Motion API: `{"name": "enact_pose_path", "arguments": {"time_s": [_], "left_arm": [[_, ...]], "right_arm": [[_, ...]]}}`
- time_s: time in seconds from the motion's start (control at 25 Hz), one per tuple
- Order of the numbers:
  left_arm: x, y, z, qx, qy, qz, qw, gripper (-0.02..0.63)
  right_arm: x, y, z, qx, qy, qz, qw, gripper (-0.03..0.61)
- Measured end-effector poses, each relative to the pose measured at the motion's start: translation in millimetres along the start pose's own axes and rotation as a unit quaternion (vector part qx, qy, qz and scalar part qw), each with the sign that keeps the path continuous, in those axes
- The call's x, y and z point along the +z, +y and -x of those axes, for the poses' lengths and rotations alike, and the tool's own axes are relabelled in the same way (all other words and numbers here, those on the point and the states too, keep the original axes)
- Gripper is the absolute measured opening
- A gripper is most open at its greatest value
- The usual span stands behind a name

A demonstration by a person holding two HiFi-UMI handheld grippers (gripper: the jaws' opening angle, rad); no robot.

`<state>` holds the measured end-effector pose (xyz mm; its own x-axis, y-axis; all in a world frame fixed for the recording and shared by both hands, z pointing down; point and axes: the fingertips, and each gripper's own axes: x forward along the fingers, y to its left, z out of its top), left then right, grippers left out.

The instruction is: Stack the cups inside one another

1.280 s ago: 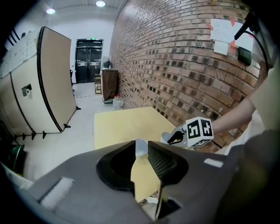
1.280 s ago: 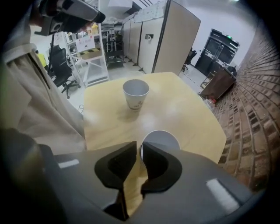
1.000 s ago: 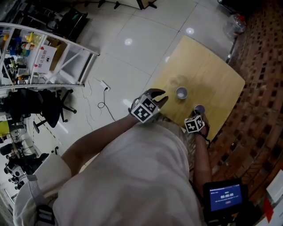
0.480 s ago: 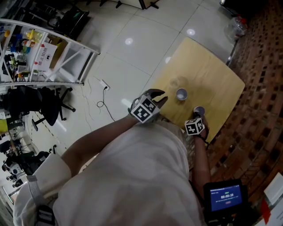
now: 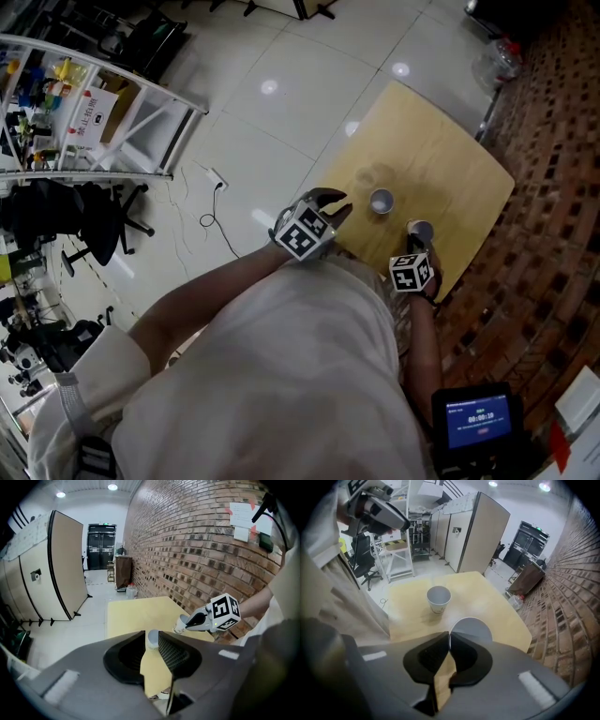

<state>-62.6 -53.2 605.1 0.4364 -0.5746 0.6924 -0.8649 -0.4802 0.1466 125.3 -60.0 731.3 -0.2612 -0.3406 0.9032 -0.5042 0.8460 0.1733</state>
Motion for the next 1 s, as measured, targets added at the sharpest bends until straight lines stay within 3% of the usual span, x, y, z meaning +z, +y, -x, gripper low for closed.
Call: {"name": "enact_pose_path", "arguments": {"time_s": [0.6, 1.0], "left_arm": [[-5, 17, 10, 0.024, -0.016, 0.026, 0.9992, 0.101], [-14, 28, 15, 0.042, -0.023, 0.055, 0.9973, 0.101]], "right_arm": [[91, 1, 31, 0.009, -0.068, 0.048, 0.996, 0.017], [110, 16, 21, 0.035, -0.069, 0.082, 0.994, 0.017]]}}
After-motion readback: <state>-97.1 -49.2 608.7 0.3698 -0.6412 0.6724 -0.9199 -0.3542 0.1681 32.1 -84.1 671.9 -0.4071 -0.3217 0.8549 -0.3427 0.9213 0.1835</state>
